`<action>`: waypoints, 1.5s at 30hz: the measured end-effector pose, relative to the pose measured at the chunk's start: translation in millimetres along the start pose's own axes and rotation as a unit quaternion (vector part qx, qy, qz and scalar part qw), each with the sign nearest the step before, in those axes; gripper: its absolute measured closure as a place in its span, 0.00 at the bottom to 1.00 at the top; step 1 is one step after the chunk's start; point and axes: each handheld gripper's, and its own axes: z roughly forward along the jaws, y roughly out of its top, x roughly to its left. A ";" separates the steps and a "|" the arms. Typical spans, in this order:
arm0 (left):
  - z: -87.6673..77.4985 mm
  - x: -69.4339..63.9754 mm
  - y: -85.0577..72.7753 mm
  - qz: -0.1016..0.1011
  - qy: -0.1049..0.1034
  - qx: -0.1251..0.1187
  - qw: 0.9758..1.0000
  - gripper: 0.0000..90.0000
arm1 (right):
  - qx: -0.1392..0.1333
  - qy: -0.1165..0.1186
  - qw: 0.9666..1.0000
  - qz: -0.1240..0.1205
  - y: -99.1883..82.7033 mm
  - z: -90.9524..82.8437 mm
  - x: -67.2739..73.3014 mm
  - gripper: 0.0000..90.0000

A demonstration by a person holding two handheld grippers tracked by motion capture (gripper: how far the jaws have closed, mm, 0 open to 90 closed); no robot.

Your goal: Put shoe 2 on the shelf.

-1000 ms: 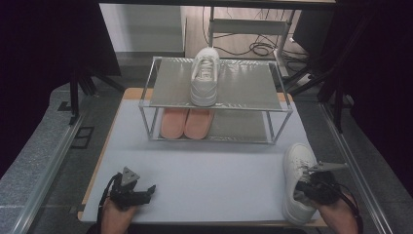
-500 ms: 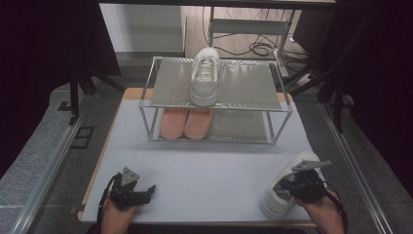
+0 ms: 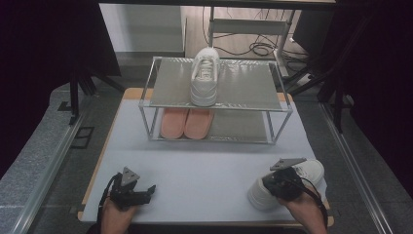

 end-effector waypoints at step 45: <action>0.0 -0.6 -0.1 0.000 0.002 -0.003 1.000 0.16 | 0.017 0.078 0.989 -0.128 126.6 108.2 122.1 1.00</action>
